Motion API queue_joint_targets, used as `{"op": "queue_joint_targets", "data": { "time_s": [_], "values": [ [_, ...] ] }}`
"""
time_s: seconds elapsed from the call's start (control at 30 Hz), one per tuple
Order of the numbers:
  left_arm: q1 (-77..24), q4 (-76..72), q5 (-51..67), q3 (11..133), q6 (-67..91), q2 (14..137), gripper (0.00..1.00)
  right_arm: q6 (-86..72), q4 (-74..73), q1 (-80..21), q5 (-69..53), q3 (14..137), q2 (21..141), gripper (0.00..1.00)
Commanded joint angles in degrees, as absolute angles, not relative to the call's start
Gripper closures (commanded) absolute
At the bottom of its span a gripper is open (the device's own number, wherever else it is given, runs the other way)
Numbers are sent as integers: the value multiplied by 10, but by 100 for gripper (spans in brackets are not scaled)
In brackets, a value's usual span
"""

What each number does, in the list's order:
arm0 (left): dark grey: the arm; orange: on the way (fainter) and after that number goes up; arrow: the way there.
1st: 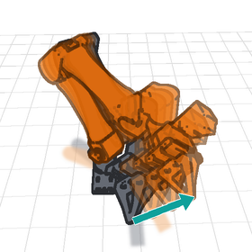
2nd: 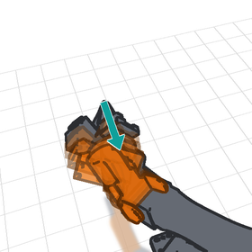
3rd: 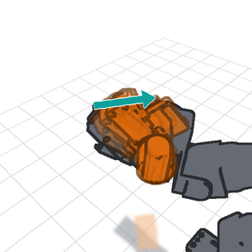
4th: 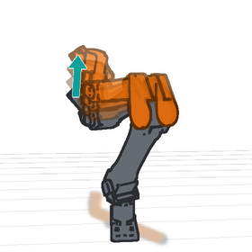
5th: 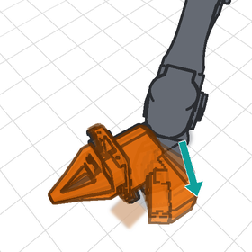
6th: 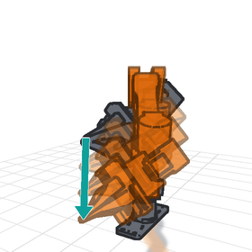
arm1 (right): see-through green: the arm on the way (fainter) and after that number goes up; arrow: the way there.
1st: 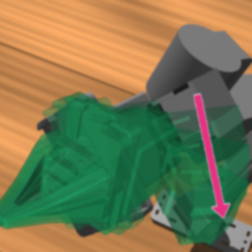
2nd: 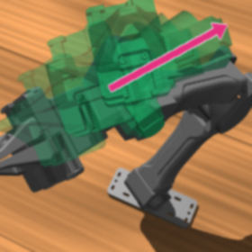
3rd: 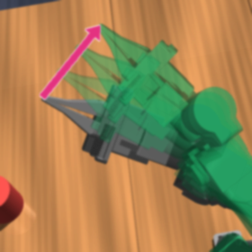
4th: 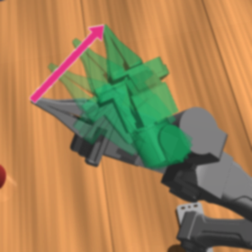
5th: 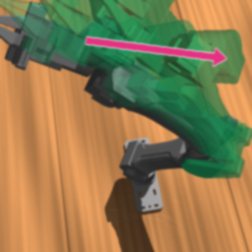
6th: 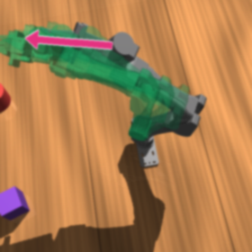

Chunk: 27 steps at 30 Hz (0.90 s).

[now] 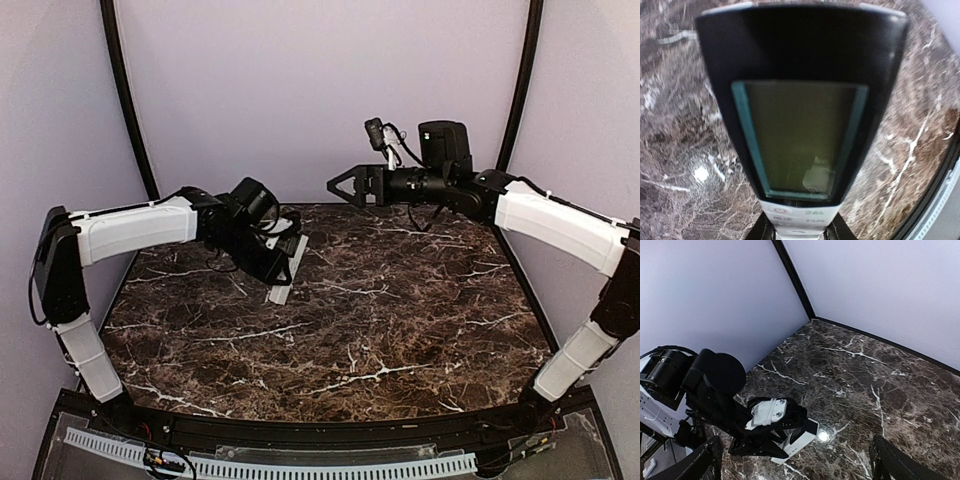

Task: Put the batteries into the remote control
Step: Place the remote control at the center of the board.

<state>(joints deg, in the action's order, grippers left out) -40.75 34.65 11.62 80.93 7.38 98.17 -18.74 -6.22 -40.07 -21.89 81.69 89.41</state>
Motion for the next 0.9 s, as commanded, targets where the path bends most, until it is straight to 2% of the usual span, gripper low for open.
{"op": "queue_joint_targets", "data": {
  "time_s": [0.0, 0.27, 0.33, 0.43, 0.5, 0.67, 0.77, 0.87],
  "values": [
    [-434, 557, 51, 864, 36, 1080, 100, -150, -174, -398, -91, 815, 869, 1],
    [-461, 658, 11, 959, -12, 1205, 100, -148, -196, -397, -82, 794, 854, 1],
    [-464, 673, -8, 969, -15, 1225, 95, -149, -195, -397, -84, 793, 853, 1],
    [-473, 681, -26, 972, -15, 1239, 78, -149, -191, -397, -85, 791, 853, 1],
    [-479, 687, -39, 972, -16, 1247, 70, -148, -189, -397, -85, 790, 854, 1],
    [-485, 686, -49, 968, -18, 1253, 59, -148, -184, -397, -84, 791, 851, 1],
    [-486, 687, -54, 971, -21, 1250, 45, -146, -186, -397, -84, 790, 847, 1],
    [-486, 677, -50, 971, -24, 1234, 23, -145, -191, -397, -71, 787, 841, 1]
  ]
}}
